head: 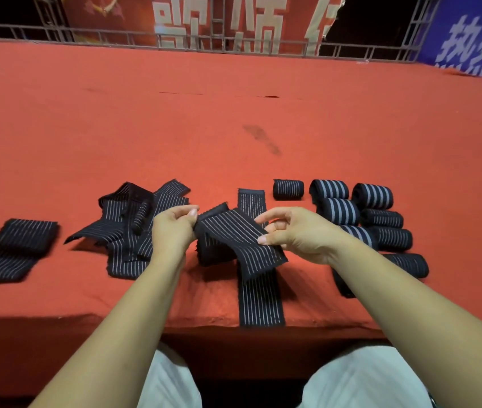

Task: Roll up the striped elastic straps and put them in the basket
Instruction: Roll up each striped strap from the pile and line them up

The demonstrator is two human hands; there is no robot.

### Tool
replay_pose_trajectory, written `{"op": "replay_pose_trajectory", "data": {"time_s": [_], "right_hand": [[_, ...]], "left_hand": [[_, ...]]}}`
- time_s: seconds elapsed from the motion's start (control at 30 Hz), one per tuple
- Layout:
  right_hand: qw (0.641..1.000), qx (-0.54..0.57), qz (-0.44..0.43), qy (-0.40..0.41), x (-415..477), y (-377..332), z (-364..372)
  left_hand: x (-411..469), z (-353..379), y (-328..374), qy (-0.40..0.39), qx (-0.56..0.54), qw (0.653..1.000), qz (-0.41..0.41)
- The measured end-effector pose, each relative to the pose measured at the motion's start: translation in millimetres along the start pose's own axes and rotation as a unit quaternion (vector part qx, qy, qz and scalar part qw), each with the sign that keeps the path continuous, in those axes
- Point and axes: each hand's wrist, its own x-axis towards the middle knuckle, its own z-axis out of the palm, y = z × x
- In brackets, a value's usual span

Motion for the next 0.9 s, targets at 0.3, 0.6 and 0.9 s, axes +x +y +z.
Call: {"op": "replay_pose_trajectory", "data": {"time_s": [0.3, 0.6, 0.9], "right_hand": [[0.939, -0.323, -0.003, 0.118, -16.0, 5.0, -21.7], [0.942, -0.253, -0.176, 0.134, -5.8, -21.3, 43.7], [0.924, -0.24, -0.244, 0.17, -8.8, -19.2, 37.1]], "left_hand": [[17.4, -29.0, 8.6, 0.095, 0.018, 0.995, -0.002], [-43.6, 30.5, 37.0, -0.115, -0.202, 0.972, -0.048], [-51.7, 20.4, 44.0, -0.249, -0.18, 0.952, 0.014]]}}
